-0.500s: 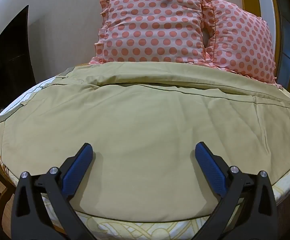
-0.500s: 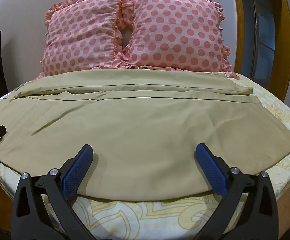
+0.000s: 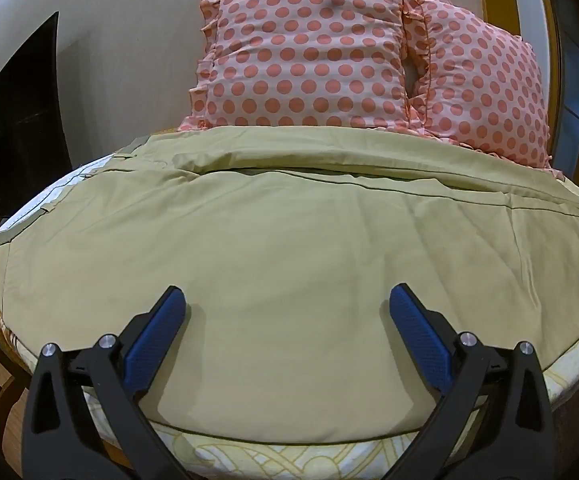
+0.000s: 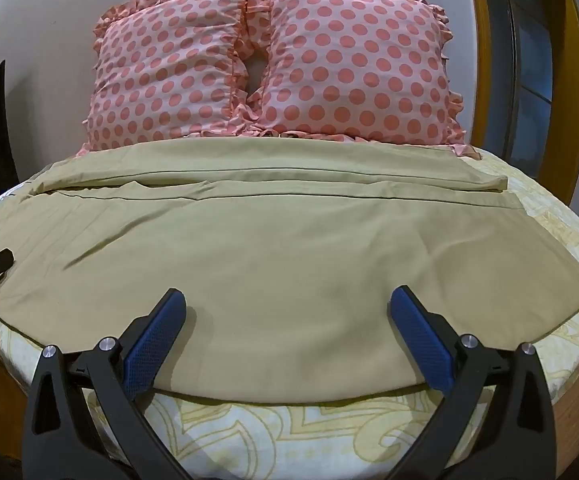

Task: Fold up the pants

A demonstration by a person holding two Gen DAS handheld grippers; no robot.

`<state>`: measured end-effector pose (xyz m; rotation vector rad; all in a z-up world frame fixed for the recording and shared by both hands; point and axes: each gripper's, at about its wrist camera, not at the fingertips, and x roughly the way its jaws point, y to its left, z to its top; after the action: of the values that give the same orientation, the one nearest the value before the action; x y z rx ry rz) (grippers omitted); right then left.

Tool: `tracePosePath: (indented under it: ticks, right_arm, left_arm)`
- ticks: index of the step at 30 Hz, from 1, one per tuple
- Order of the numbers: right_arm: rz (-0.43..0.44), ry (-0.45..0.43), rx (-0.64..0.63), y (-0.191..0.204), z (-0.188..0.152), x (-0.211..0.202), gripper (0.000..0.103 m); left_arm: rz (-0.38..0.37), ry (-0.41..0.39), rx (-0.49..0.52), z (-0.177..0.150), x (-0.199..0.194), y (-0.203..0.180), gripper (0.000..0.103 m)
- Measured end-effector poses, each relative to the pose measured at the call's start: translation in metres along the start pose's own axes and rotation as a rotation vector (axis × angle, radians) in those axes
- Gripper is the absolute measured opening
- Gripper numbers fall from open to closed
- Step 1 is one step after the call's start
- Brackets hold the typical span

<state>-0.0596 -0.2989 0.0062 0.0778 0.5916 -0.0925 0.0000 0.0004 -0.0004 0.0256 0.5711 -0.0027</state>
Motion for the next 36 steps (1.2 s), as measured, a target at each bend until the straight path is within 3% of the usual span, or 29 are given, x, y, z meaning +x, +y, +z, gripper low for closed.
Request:
tracePosePath:
  ticks: [36]
  right_arm:
    - [0.007, -0.033, 0.0, 0.0003, -0.0041, -0.002, 0.102]
  left_arm:
    - [0.001, -0.01, 0.002, -0.0008, -0.0019, 0.001, 0.101]
